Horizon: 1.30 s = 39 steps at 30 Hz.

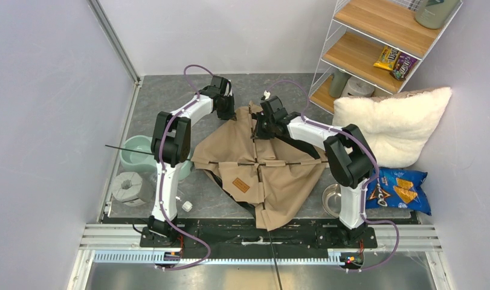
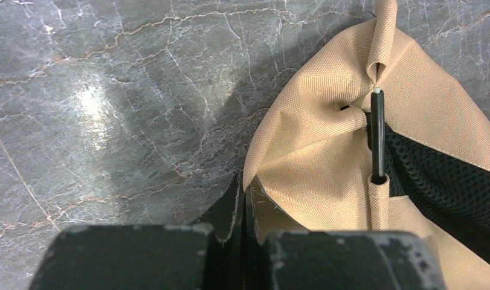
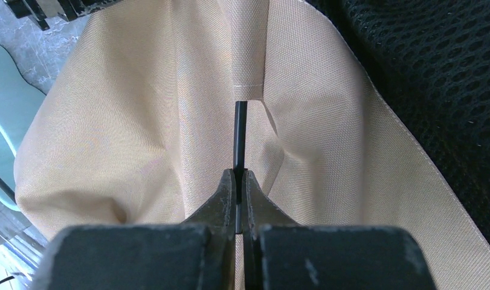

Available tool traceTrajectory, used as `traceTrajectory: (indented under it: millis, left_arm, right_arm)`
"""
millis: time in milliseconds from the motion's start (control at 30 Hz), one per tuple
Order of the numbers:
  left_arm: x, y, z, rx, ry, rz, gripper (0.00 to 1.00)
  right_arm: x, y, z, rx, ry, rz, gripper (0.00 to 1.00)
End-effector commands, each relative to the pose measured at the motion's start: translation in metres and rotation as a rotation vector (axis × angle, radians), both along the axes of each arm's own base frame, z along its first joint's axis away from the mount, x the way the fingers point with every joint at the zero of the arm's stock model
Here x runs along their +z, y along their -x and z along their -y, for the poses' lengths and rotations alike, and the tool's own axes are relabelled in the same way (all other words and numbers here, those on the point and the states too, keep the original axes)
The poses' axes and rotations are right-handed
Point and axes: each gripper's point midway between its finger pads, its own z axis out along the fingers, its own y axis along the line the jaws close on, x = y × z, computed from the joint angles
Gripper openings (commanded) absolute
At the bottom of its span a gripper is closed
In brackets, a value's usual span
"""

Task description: Set up the pet tent

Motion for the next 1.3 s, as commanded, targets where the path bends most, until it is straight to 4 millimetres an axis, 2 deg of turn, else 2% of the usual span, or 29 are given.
traceTrajectory:
  millis: [0, 533, 733, 967, 1267]
  left_arm:
    - [-0.007, 0.001, -0.004, 0.031, -0.014, -0.009, 0.02]
    - [-0.008, 0.004, -0.004, 0.022, -0.011, -0.018, 0.02]
    - [-0.007, 0.004, -0.004, 0.021, -0.008, -0.018, 0.02]
    - [-0.007, 0.005, -0.003, 0.018, -0.008, -0.018, 0.02]
    - [-0.009, 0.006, -0.003, 0.018, -0.009, -0.022, 0.02]
  right_arm:
    - [0.028, -0.008, -0.005, -0.003, -0.044, 0.09, 0.0]
    - [0.021, -0.018, 0.005, -0.088, -0.006, 0.08, 0.0]
    - [0.015, -0.018, 0.0, -0.06, -0.026, 0.055, 0.0]
    - [0.019, -0.014, -0.009, 0.002, -0.061, 0.064, 0.0]
    - [0.01, -0.02, 0.003, -0.071, -0.004, 0.043, 0.0]
